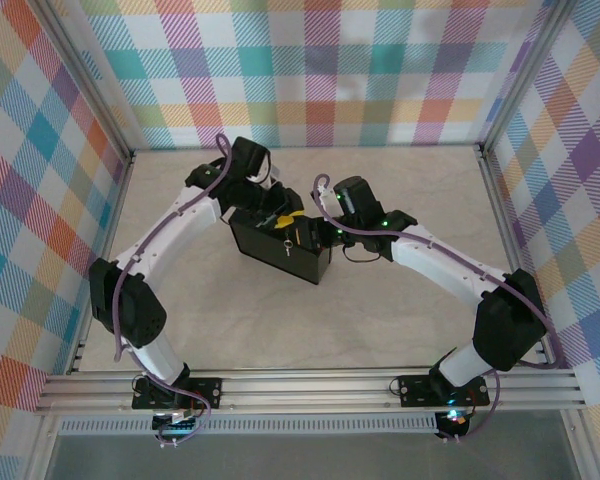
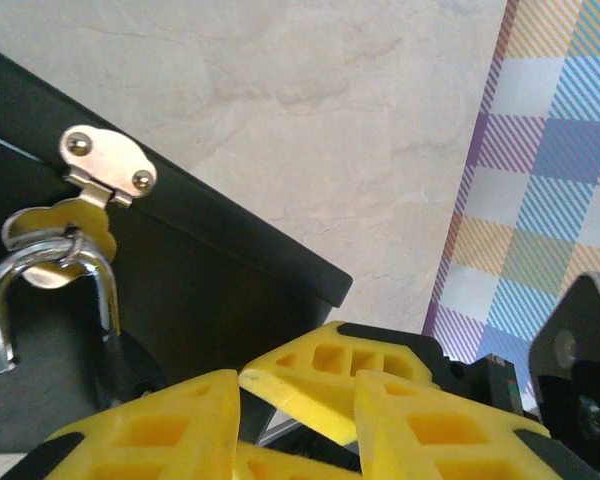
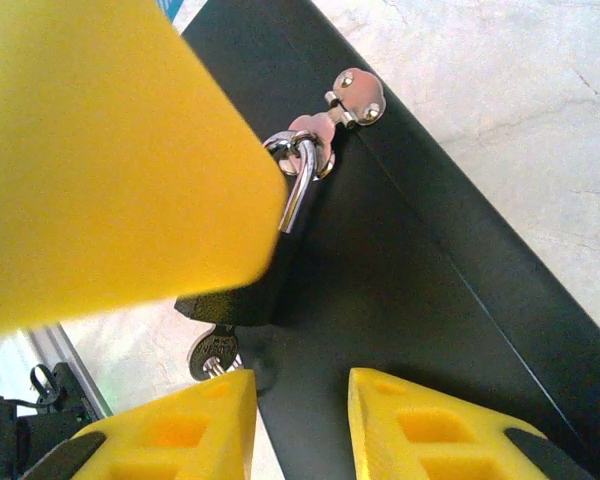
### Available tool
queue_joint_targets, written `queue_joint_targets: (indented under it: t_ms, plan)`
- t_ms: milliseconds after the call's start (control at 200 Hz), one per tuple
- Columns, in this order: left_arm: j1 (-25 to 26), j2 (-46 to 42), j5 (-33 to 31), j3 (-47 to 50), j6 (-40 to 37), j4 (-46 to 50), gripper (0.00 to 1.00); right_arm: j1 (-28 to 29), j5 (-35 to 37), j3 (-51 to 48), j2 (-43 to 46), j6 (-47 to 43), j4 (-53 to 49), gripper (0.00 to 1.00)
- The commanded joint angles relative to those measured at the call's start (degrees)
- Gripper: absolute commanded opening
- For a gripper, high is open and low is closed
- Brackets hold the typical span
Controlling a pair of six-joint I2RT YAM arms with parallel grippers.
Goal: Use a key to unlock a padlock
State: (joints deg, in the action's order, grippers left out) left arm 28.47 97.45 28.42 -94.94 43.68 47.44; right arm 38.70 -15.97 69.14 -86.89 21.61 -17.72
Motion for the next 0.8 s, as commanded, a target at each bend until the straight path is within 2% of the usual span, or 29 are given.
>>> queue_joint_targets:
  t_ms: [0, 275, 405, 590, 795]
  plan:
    - [0.67, 1.51, 1.04, -1.33, 0.37, -1.2, 0.35, -0.66, 2.14, -1.14, 3.28, 0.78, -1.53, 0.31]
    - [0.97, 3.6, 2.34, -1.91, 2.11, -5.51, 0.36, -1.26, 1.49, -2.35, 6.12, 0.63, -2.1, 0.32]
    - [0.91, 4.08, 2.35, -4.82, 1.47, -4.6, 0.41, -1.26, 1.43, -2.51, 6.51, 1.05, -2.1, 0.32]
    - [-0.44, 2.96, 1.13, -6.63, -0.46, -1.86, 0.43, -1.09, 0.55, -2.17, 6.5, 1.33, -1.9, 0.33]
    - [-1.86, 0.82, -9.27, -7.36, -6.15, 8.58, 0.49, -0.69, 0.93, -1.78, 5.67, 1.42, -2.12, 0.33]
